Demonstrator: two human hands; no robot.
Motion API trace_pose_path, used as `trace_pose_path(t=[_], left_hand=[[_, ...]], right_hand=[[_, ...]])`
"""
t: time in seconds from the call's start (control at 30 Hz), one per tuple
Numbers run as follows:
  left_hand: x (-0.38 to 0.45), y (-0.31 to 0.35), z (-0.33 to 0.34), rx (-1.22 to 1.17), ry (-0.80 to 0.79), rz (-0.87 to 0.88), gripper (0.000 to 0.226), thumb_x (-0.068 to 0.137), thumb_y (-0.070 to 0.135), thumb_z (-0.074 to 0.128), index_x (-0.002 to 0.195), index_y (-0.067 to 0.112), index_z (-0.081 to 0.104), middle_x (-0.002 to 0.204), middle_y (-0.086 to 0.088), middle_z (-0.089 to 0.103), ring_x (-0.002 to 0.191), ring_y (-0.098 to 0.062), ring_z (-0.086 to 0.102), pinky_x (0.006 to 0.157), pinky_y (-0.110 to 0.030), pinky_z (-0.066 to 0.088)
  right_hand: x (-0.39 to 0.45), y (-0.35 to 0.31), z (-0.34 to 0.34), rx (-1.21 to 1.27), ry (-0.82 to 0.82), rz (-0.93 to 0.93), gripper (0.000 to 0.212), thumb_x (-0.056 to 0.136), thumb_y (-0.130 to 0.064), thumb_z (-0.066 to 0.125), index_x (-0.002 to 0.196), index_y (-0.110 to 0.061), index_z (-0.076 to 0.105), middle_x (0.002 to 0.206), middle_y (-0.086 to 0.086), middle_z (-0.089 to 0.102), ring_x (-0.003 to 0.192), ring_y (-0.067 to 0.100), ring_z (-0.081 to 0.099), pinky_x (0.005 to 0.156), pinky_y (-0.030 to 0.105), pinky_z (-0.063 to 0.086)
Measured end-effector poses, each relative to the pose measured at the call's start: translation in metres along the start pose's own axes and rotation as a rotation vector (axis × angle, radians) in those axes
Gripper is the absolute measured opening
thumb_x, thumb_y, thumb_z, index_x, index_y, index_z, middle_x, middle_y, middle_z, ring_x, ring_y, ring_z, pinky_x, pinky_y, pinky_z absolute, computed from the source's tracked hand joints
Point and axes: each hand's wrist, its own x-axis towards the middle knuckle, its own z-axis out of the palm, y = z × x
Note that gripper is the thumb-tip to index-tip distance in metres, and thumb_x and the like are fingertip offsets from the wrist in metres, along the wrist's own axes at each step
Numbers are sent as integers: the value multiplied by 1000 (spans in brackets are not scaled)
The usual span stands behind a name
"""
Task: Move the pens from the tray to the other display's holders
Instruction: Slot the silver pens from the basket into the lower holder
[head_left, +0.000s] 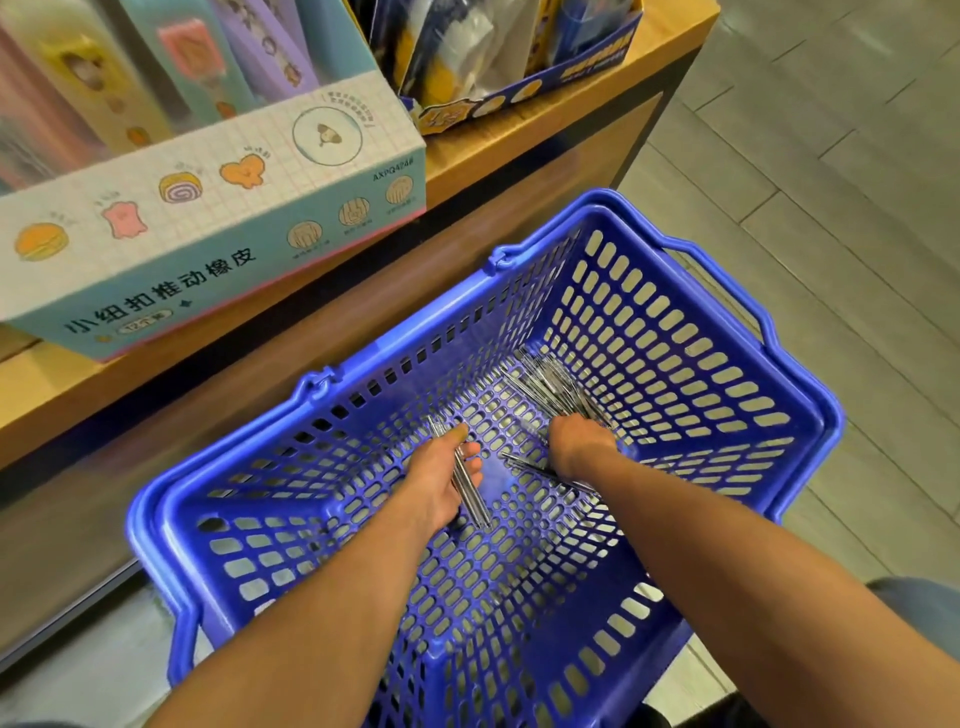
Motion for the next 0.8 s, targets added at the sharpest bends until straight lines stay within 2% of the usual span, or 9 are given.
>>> trace_pose_path(t=[0.1,0.2,0.27,0.33,0.43,0.5,0.6,0.67,0.8], left_hand=[[2,0,1,24,3,12,16,104,23,52,98,10,59,77,-5,58,62,-18,50,61,-31,45],[2,-2,2,45,-4,25,17,100,24,59,106,8,61,77,-4,57,62,-17,50,61,-31,44],[2,-3,3,65,-22,31,26,97,27,64,113,7,58,78,-4,58,64,-17,52,65,-33,46],[5,-5,3,62,-36,9,32,97,25,64,120,5,52,78,-6,58,66,-20,56,74,-41,51],[9,-8,3,81,23,-15,19,100,19,59,106,3,52,69,-8,54,56,-20,54,58,-36,52],[11,-10,0,110,88,-16,19,101,19,57,89,6,50,63,-7,50,52,-18,50,52,-32,45],[17,-12,-6,99,133,-23,25,101,20,57,81,7,51,60,-6,45,50,-18,46,49,-31,43],[19,-12,-10,93,141,-22,20,101,21,57,88,6,52,60,-4,44,49,-16,43,47,-29,43],[15,-11,-10,65,139,-24,17,100,21,60,105,6,54,59,-2,45,46,-13,42,44,-26,41]], right_hand=[[0,-4,-12,111,-55,-124,16,96,-18,53,104,-4,58,104,15,61,101,34,62,74,37,47],[-5,-11,-23,499,-153,-277,21,95,-24,60,84,-6,64,78,10,65,76,24,65,71,34,53],[-14,-21,-27,766,-265,-338,13,87,-22,71,82,-13,62,77,8,69,66,17,64,66,30,55],[-19,-30,-26,858,-327,-415,15,81,-19,77,79,-13,63,80,9,72,65,17,64,67,32,54],[-17,-35,-23,881,-340,-443,15,82,-18,76,73,-11,66,72,9,70,63,20,63,64,31,54],[-12,-33,-20,792,-267,-402,15,86,-21,73,79,-10,66,72,7,67,63,19,64,61,29,54],[-7,-25,-14,187,-46,-350,18,90,-19,65,104,-8,60,96,9,65,90,27,64,70,32,50],[-8,-21,-8,-60,-18,-296,30,91,-12,60,119,-8,52,111,12,61,101,31,60,73,35,46],[-6,-17,3,-195,-36,-304,37,91,-8,58,126,-7,48,118,13,58,106,32,59,83,39,48]])
